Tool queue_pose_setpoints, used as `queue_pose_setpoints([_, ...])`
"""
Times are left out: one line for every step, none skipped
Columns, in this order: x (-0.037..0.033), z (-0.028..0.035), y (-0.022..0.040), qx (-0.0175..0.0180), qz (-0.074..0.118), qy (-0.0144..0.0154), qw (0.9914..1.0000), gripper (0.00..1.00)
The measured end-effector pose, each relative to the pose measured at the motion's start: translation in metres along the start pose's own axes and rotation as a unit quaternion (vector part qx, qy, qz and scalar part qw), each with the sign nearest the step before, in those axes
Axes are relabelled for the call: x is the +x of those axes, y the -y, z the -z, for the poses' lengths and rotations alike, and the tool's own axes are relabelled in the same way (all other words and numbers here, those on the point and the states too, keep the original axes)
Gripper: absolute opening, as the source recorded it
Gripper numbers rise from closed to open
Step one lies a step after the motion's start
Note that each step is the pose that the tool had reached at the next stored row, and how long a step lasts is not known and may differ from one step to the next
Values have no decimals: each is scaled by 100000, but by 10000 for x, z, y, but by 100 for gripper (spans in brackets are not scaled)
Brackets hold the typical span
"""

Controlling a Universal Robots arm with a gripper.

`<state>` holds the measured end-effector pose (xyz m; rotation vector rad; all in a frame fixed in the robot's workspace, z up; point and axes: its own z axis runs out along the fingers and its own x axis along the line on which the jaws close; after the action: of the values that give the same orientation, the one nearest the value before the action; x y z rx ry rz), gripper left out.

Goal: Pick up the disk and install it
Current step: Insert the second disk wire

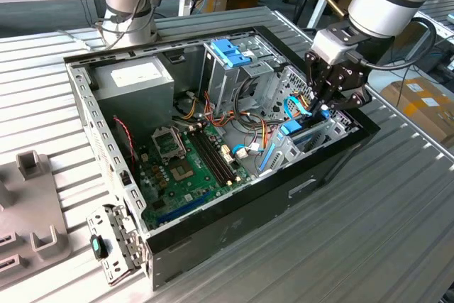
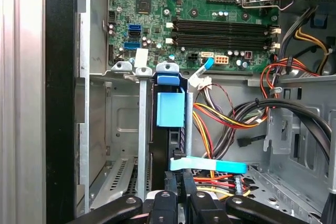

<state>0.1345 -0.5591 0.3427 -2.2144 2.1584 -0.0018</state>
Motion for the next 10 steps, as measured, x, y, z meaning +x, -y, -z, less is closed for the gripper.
queue_pose_setpoints([0,0,0,1,-3,-2,100000,16])
queue_pose_setpoints([0,0,0,1,-3,-2,100000,16])
queue_pose_setpoints([0,-4,0,2,-6,8,100000,16])
queue_pose_setpoints([1,-13,0,2,-6,2,100000,16])
queue_pose_setpoints([1,-19,-1,1,-7,-18,100000,16])
queue_pose_setpoints([1,-27,-1,2,-9,-14,100000,16])
queue_pose_setpoints([1,-30,-1,-2,-12,-25,100000,16])
queue_pose_setpoints([1,-32,-1,0,-14,-21,100000,16])
queue_pose_setpoints([2,-34,-1,0,-15,-11,100000,16])
queue_pose_setpoints([1,-36,-1,0,-15,3,100000,16])
